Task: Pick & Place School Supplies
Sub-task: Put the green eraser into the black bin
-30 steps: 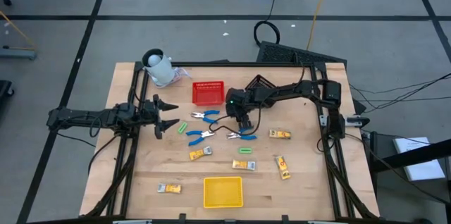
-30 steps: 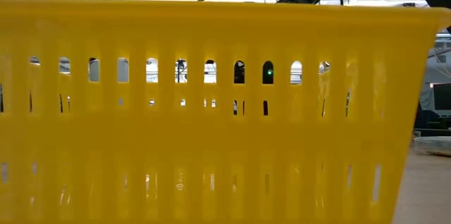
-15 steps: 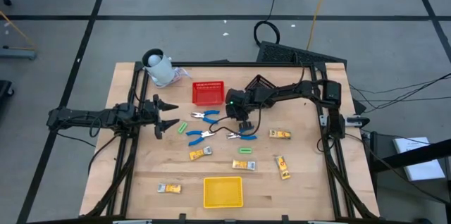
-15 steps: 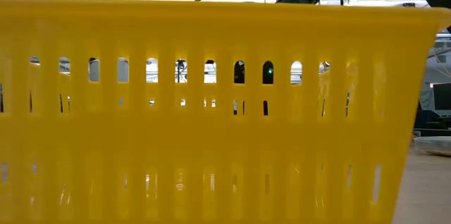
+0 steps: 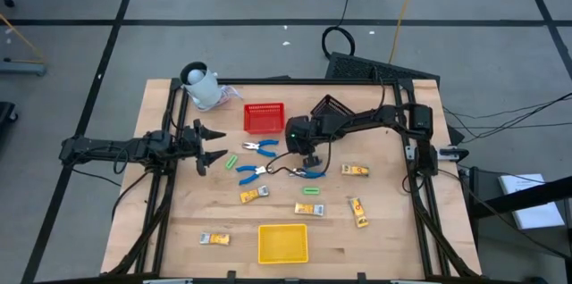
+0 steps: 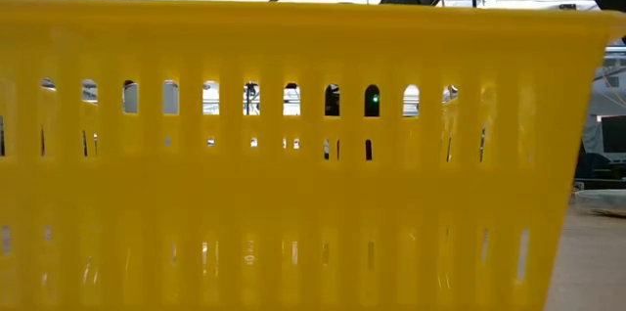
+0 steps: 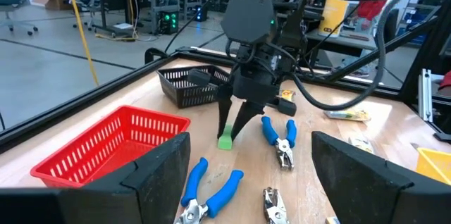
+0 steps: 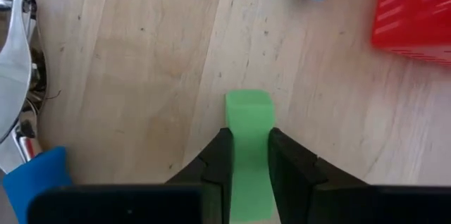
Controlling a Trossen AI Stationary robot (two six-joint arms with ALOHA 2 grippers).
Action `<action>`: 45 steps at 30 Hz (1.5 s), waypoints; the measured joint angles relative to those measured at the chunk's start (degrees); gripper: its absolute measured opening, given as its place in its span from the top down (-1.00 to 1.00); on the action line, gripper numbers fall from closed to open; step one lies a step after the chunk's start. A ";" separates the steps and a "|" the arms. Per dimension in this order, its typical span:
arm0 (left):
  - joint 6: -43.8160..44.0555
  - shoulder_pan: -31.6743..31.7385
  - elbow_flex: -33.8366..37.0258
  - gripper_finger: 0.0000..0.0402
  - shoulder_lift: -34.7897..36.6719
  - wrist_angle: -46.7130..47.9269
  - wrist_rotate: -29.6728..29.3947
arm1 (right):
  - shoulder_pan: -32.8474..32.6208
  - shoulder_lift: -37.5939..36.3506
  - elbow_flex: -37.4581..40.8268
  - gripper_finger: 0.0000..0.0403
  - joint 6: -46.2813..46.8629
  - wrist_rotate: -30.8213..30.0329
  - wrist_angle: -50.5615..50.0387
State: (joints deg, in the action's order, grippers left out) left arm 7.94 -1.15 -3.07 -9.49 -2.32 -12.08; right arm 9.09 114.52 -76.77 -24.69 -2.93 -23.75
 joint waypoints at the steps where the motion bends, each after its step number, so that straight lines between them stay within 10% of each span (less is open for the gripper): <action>1: 0.03 -0.01 0.00 -0.48 -0.01 0.00 0.00 | -0.18 0.00 0.00 0.72 0.02 -0.35 -0.16; 45: 0.16 -0.01 0.00 -0.48 -0.01 0.59 0.00 | 10.14 -14.64 0.07 0.75 1.45 -12.58 -10.38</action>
State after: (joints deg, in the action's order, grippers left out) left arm 8.10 -1.16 -3.07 -9.50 -1.73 -12.08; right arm 19.23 99.88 -76.71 -23.24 -15.51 -34.13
